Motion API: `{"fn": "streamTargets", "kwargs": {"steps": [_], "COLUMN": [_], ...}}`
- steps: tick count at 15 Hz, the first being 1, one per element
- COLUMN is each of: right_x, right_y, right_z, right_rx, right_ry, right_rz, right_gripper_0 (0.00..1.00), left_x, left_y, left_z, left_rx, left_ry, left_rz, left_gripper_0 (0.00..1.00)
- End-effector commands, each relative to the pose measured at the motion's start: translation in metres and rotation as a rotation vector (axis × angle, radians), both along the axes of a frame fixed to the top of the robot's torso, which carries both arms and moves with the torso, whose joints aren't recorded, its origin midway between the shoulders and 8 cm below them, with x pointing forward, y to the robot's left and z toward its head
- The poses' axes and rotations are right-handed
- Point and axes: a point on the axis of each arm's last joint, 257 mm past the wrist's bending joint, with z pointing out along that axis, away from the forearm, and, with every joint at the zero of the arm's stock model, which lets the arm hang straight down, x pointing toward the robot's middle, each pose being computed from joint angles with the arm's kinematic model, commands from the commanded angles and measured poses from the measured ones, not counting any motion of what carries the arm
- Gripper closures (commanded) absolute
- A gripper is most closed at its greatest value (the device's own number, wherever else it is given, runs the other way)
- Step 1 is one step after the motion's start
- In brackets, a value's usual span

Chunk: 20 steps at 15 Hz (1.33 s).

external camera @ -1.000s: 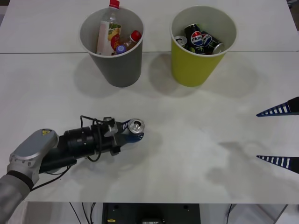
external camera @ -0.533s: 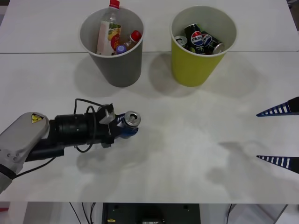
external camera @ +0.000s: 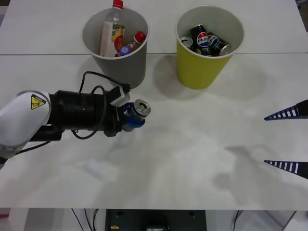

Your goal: Put the can into the green bin and the plastic bottle into the gray bin

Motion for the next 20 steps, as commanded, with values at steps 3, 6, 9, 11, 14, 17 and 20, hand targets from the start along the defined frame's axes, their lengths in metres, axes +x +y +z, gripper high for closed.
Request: {"fn": "streamTargets", "kwargs": {"steps": [3, 6, 9, 11, 14, 17, 20], "right_x": [0.0, 0.0, 0.0, 0.0, 0.0, 0.0, 0.0], "right_y": [0.0, 0.0, 0.0, 0.0, 0.0, 0.0, 0.0], "right_z": [0.0, 0.0, 0.0, 0.0, 0.0, 0.0, 0.0], "right_rx": [0.0, 0.0, 0.0, 0.0, 0.0, 0.0, 0.0], "right_ry": [0.0, 0.0, 0.0, 0.0, 0.0, 0.0, 0.0], "right_rz": [0.0, 0.0, 0.0, 0.0, 0.0, 0.0, 0.0], "right_gripper_0": [0.0, 0.0, 0.0, 0.0, 0.0, 0.0, 0.0], "left_x": [0.01, 0.028, 0.05, 0.066, 0.087, 0.104, 0.126], "left_y": [-0.021, -0.03, -0.049, -0.059, -0.081, -0.107, -0.133], "left_z": [0.056, 0.097, 0.144, 0.167, 0.198, 0.223, 0.241], "left_rx": [0.084, 0.123, 0.131, 0.141, 0.121, 0.08, 0.039], "left_ry": [0.085, 0.098, 0.123, 0.133, 0.158, 0.161, 0.136], "left_rz": [0.024, 0.106, 0.166, 0.176, 0.195, 0.213, 0.256], "left_gripper_0": [0.97, 0.97, 0.97, 0.97, 0.97, 0.97, 0.97]}}
